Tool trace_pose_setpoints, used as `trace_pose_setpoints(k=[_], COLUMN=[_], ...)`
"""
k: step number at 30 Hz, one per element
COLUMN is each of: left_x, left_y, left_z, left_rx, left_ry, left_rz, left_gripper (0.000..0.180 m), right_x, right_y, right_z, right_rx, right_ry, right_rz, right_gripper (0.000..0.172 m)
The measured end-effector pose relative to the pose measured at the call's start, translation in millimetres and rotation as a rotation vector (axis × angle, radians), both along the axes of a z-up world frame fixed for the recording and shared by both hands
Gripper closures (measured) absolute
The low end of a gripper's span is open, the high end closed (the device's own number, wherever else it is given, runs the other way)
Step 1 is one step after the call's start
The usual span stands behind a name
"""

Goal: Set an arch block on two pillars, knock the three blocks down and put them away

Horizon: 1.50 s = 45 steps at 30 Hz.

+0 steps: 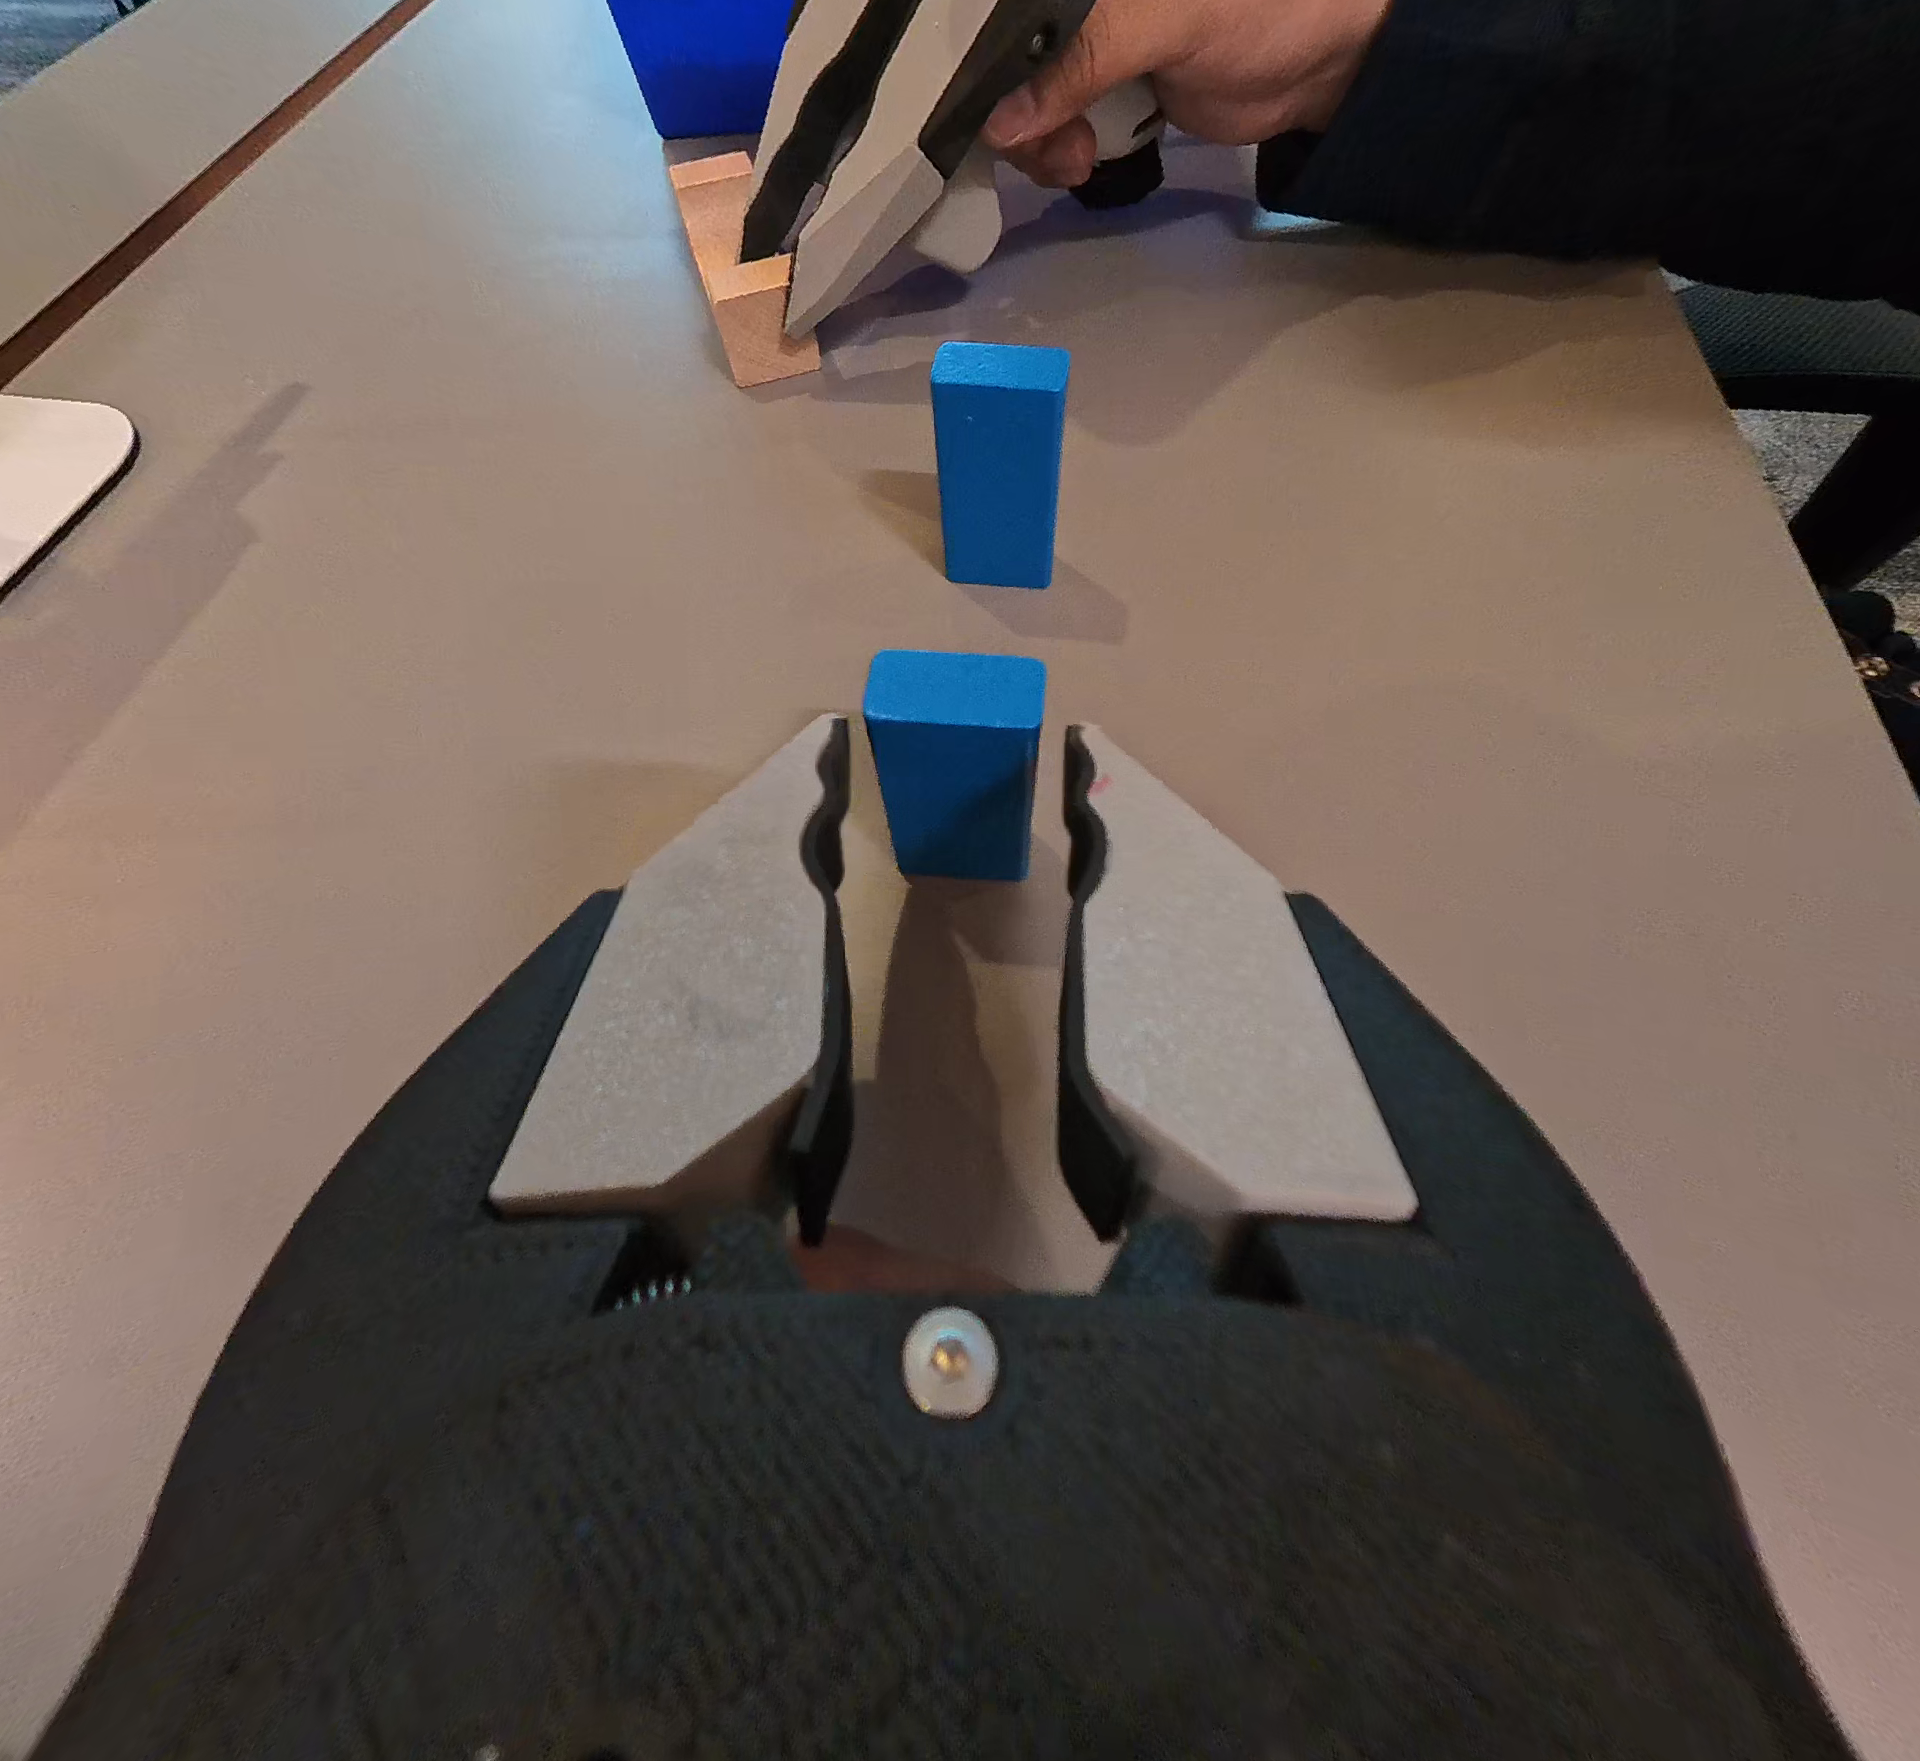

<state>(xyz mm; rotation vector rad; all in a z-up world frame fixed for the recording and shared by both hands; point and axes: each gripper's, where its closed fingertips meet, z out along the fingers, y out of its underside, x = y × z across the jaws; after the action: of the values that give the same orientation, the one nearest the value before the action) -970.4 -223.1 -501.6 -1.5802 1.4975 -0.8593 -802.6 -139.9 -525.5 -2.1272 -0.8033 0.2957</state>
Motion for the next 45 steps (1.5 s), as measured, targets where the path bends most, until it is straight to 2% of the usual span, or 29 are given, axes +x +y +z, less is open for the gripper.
trace_pose_setpoints(k=[8,16,19,23,27,33,35,39,42,44,45], left_x=[-1,-2,-3,-3,-3,-4,-4,-3,-4,-4,-4], left_y=[0,0,0,0,-2,0,-1,-3,-5,-5,-5], left_z=[0,2,4,4,4,6,10,19,22,26,28], left_rx=[0.003,0.010,0.008,0.005,0.010,0.011,0.014,0.034,0.041,0.041,0.042], left_ry=[0.000,-0.013,-0.024,-0.024,-0.023,-0.030,-0.043,-0.071,-0.081,-0.093,-0.101], left_rz=[0.012,0.030,0.033,0.031,0.025,0.033,0.028,0.026,0.024,0.023,0.023], left_gripper=[0.127,0.123,0.122,0.121,0.121,0.120,0.119,0.119,0.119,0.119,0.120], right_x=[3,4,-1,-4,4,15,20,53,79,78,76], right_y=[2,2,-1,-9,-26,-73,-88,-109,-125,-132,-132], right_z=[9,24,35,38,34,9,9,5,4,10,14], right_rx=[0.046,0.052,0.056,0.000,-0.037,-0.147,-0.151,-0.161,-0.138,-0.120,-0.120], right_ry=[-0.006,0.098,0.186,0.262,0.195,0.116,0.096,-0.074,-0.252,-0.196,-0.132], right_rz=[-0.014,-0.028,-0.008,0.031,0.076,0.144,0.154,0.043,-0.055,-0.109,-0.146], right_gripper=[0.154,0.155,0.156,0.156,0.156,0.156,0.156,0.153,0.142,0.136,0.127])
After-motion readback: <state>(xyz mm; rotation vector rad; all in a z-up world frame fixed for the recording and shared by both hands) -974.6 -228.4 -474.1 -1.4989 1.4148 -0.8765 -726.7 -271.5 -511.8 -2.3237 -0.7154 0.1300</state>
